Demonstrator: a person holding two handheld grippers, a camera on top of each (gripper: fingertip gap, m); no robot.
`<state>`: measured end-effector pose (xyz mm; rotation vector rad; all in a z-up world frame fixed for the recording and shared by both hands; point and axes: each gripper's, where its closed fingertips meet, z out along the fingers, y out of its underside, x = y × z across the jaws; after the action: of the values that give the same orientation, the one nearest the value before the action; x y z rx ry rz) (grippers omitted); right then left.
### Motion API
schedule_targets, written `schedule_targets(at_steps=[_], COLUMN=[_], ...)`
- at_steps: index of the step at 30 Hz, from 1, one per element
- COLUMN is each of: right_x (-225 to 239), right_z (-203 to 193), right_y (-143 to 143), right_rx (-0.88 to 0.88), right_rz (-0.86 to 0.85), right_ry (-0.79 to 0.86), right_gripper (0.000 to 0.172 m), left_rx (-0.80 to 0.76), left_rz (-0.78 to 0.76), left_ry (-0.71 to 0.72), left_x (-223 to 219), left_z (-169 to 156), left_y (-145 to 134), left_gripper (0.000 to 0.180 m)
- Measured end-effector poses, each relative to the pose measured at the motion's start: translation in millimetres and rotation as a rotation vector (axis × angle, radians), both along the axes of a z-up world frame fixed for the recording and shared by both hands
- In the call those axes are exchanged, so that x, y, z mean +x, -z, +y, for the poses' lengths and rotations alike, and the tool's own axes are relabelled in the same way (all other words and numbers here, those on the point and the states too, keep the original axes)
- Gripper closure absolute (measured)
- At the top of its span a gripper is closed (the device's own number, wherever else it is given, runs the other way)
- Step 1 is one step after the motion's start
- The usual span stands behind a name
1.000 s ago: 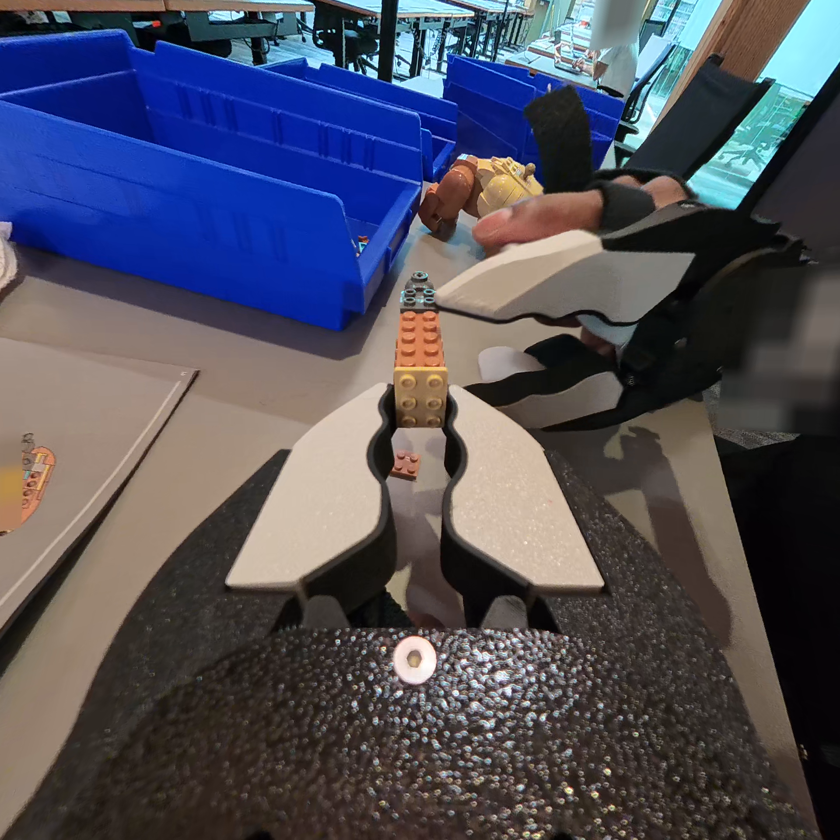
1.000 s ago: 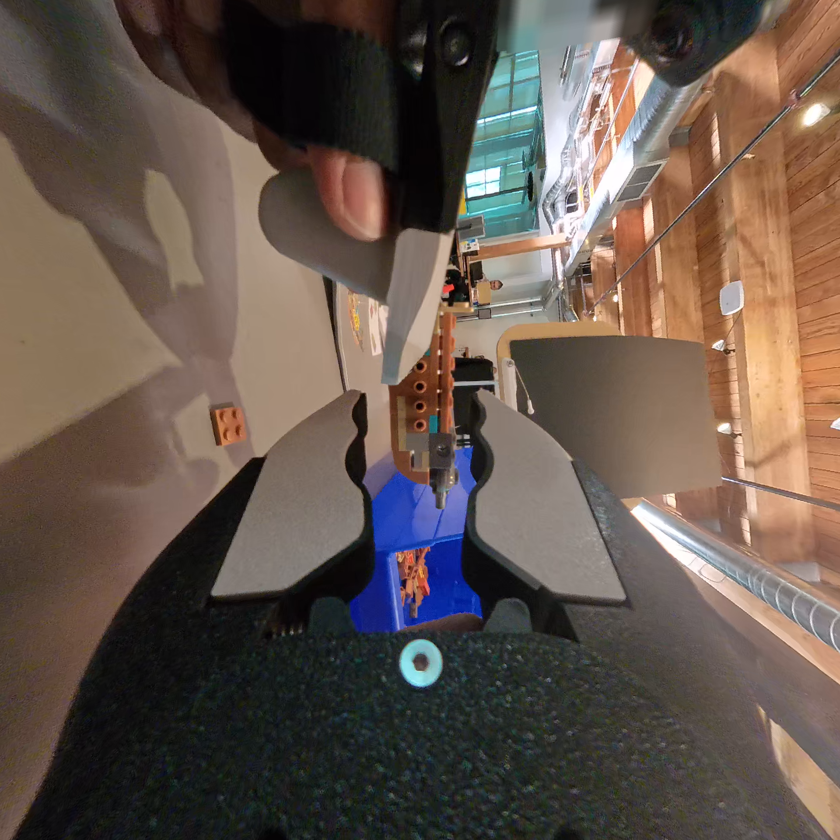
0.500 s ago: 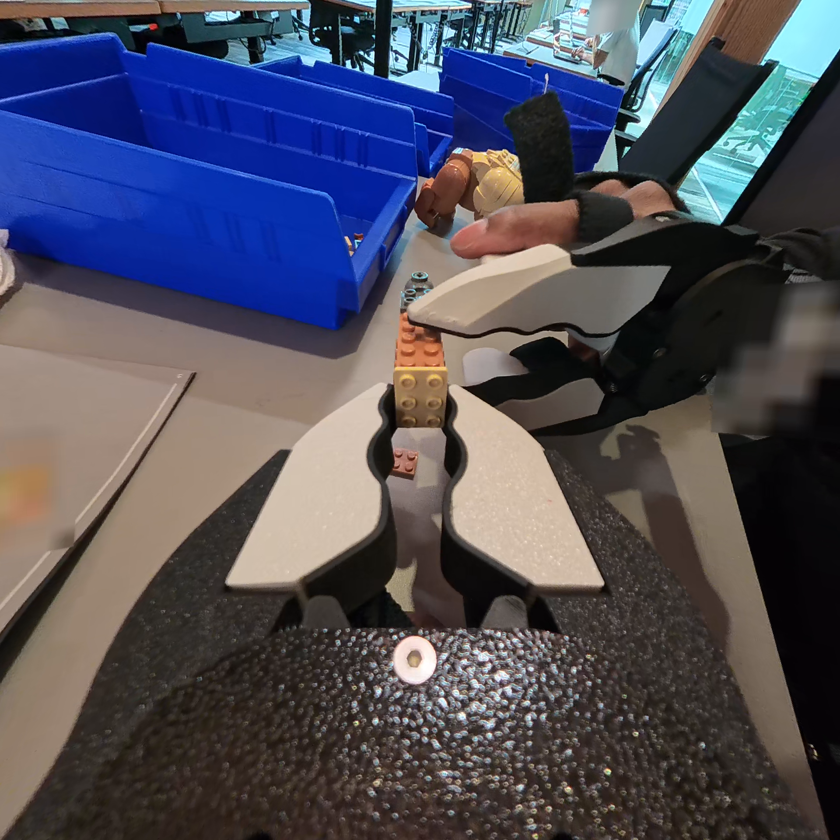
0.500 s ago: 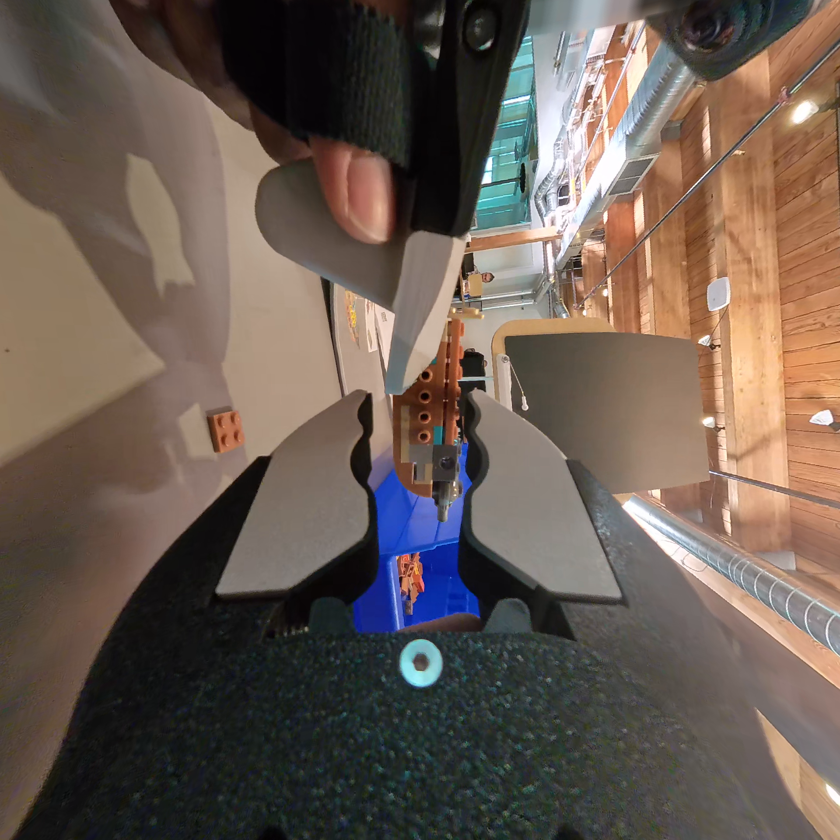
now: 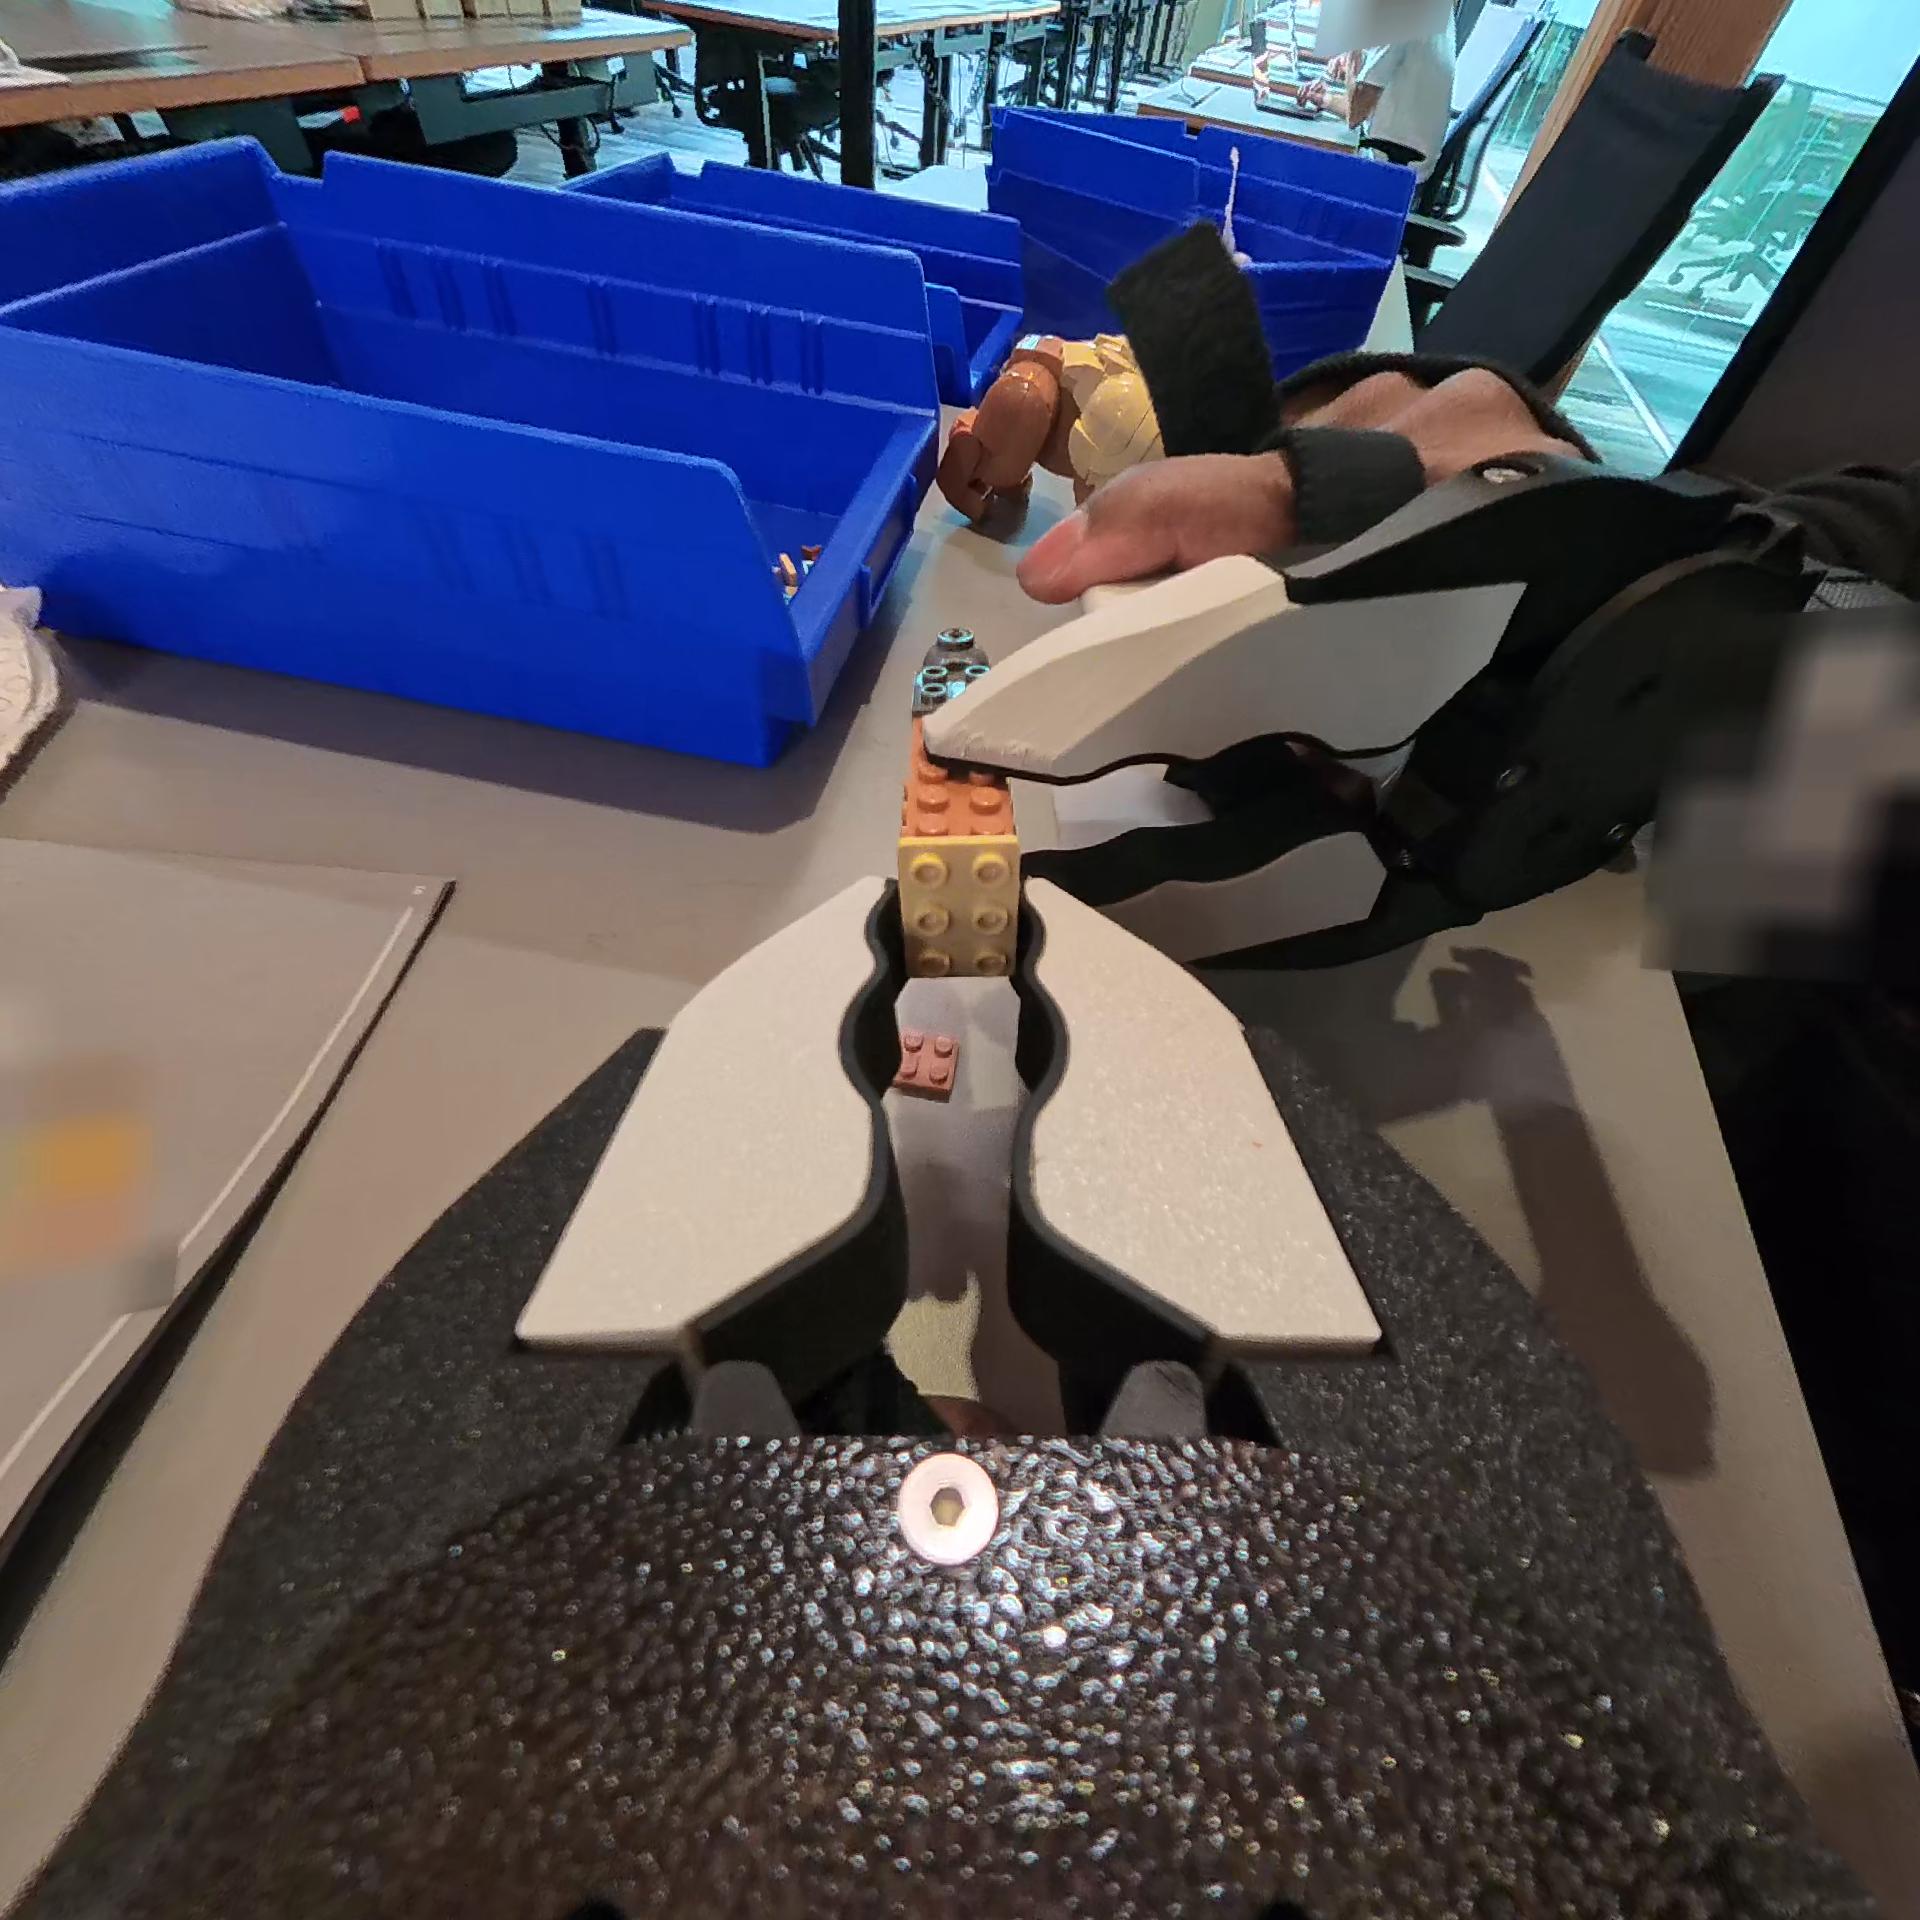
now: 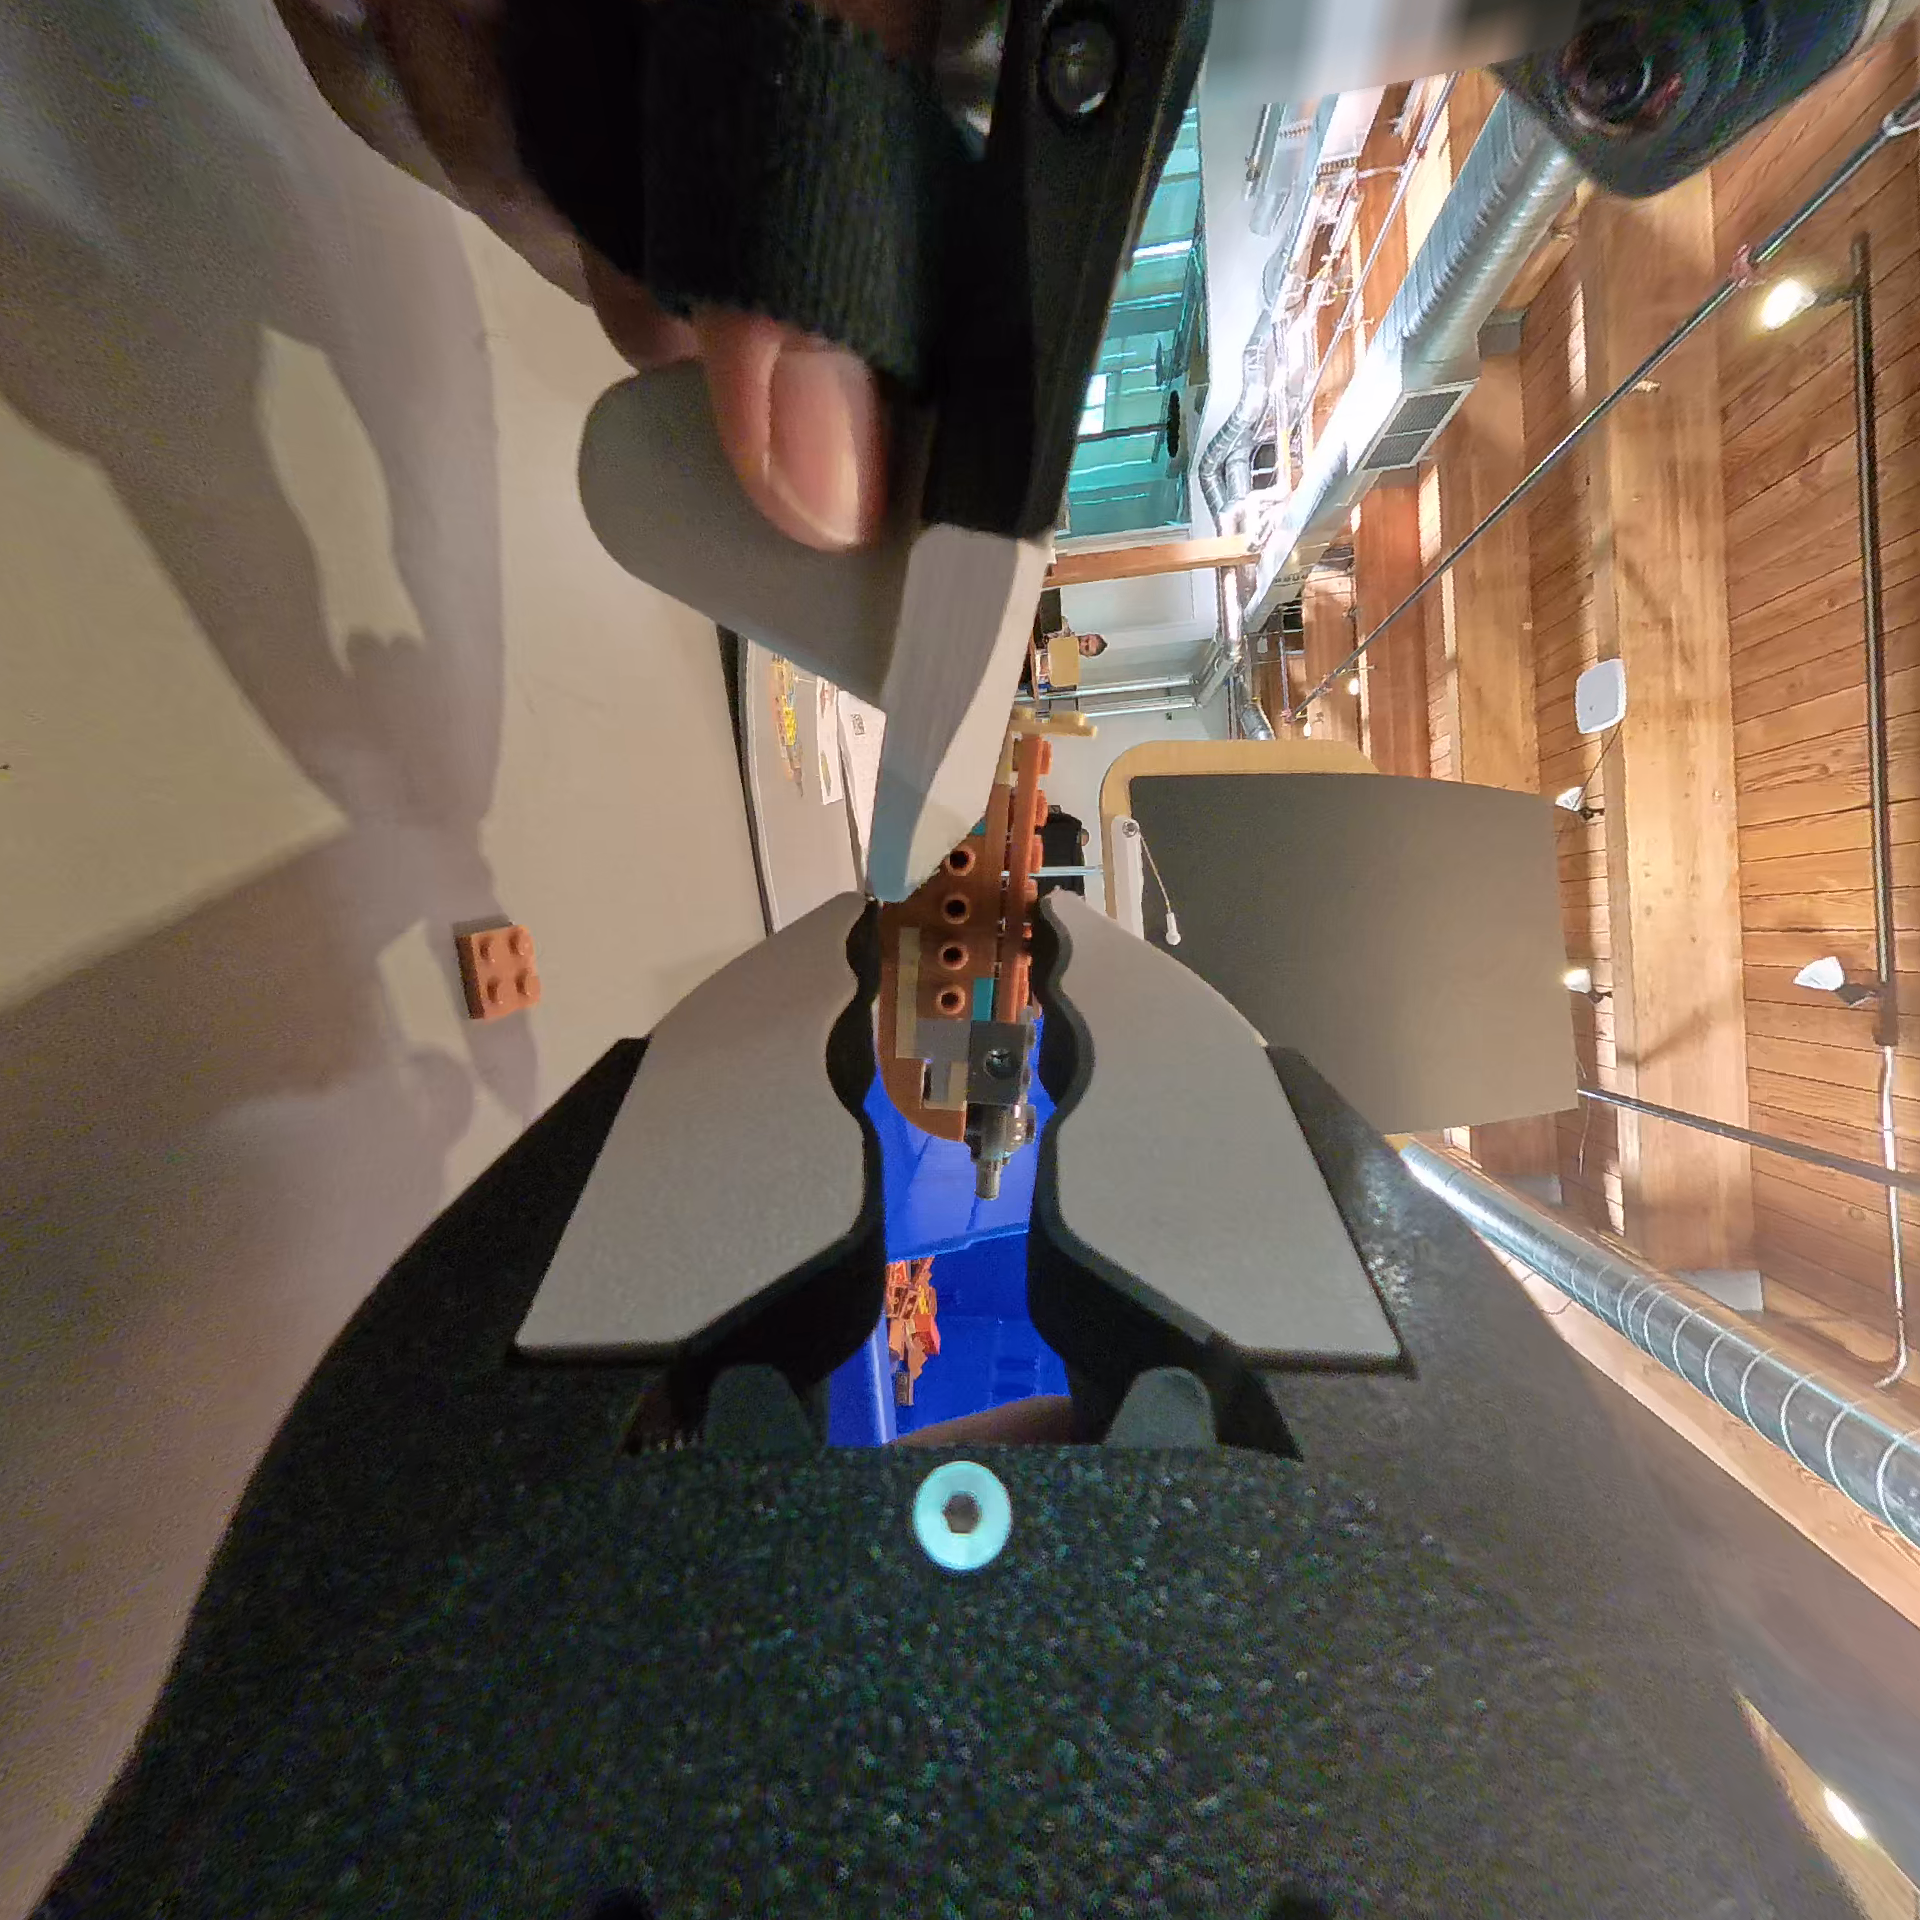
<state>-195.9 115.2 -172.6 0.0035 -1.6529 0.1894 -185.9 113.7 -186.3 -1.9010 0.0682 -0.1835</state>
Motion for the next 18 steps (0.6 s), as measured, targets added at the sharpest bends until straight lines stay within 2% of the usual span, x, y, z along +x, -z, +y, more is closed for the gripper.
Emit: schedule_targets(at_steps=[9,16,18], right_x=[3.0,-1.2,-3.2], right_z=[-0.3,0.5,1.3], right_y=[1.8,7.5,10.6], right_rx=[0.003,-0.026,-0.038], right_rz=[-0.031,-0.069,-0.084], right_ry=[-0.018,-0.005,0.004], right_gripper=[0.145,0.145,0.134], left_rx=[-0.005,-0.018,-0.021], left_rz=[0.030,-0.070,-0.125], left_ry=[0.013,0.002,0.002], left_x=[3.0,0.1,-1.3], left_z=[0.2,0.9,1.1], left_y=[1.6,6.3,7.8], left_gripper=[0.163,0.163,0.163])
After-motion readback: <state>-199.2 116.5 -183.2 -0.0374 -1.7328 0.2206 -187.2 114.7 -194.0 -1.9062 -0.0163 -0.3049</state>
